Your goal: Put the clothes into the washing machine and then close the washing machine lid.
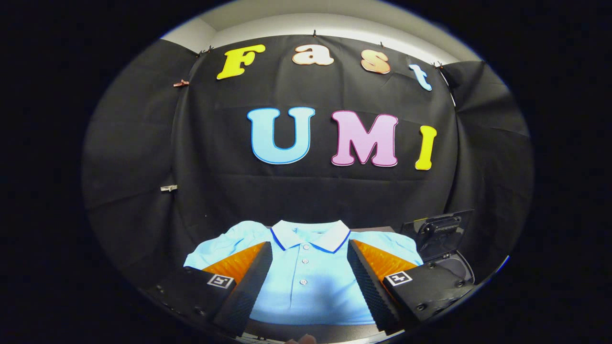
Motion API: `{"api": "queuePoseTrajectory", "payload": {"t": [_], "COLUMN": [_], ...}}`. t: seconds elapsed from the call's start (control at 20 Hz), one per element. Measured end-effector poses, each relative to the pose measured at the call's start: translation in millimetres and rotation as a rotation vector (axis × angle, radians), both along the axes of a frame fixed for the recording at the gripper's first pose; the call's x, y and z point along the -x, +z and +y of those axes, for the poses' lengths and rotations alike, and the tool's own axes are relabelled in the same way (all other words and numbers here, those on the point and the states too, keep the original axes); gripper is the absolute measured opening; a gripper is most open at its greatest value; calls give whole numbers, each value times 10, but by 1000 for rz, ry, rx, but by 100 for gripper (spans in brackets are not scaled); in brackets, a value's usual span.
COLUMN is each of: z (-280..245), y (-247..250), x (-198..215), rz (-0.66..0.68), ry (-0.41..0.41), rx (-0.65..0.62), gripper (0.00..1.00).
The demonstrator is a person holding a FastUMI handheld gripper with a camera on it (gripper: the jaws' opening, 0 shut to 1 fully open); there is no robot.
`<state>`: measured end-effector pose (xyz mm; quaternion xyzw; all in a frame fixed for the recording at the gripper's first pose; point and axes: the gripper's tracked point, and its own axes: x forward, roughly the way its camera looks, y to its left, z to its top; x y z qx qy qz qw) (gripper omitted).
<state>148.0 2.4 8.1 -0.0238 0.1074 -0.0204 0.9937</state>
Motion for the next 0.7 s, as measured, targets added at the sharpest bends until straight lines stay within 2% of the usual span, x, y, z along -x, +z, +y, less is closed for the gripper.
{"api": "queuePoseTrajectory", "payload": {"t": [0.4,0.7], "z": [-20,-104], "y": [-221,-595], "x": [-421,-556], "rz": [135,320], "ry": [-18,-41], "rx": [-58,-89], "gripper": [99,99]}}
